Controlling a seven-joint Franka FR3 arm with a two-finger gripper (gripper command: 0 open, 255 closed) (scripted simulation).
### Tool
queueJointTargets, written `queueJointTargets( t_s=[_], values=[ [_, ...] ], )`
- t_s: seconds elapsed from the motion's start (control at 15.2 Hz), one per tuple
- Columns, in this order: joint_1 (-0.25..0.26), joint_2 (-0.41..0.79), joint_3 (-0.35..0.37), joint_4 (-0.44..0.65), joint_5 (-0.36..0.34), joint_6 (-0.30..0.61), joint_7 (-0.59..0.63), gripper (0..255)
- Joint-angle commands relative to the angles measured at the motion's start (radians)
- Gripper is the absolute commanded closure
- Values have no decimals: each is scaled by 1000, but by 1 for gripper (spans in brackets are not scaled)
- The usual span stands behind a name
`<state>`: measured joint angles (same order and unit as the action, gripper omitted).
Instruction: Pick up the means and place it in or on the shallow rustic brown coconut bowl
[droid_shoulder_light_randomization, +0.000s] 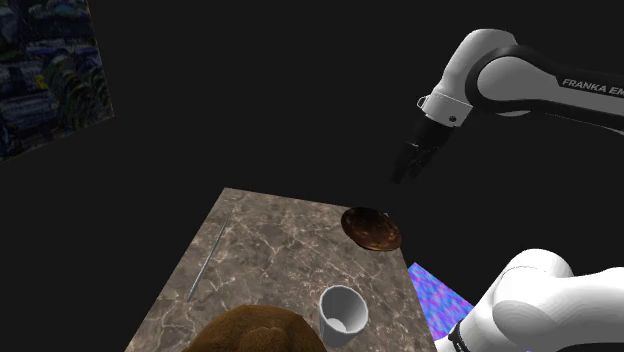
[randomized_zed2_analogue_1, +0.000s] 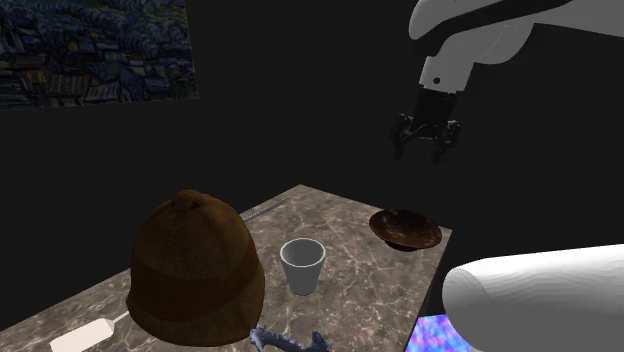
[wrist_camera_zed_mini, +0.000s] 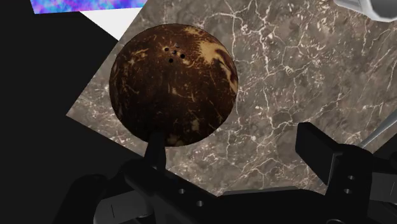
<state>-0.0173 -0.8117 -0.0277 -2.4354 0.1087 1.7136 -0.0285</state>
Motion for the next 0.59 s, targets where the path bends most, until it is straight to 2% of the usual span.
queueJointTargets(
  t_s=[0.0, 0.53],
  values=[
    [0, 0, 0, 0, 0, 0, 0, 0],
    [21, 99, 220, -11, 110, 113, 311, 0]
  ],
)
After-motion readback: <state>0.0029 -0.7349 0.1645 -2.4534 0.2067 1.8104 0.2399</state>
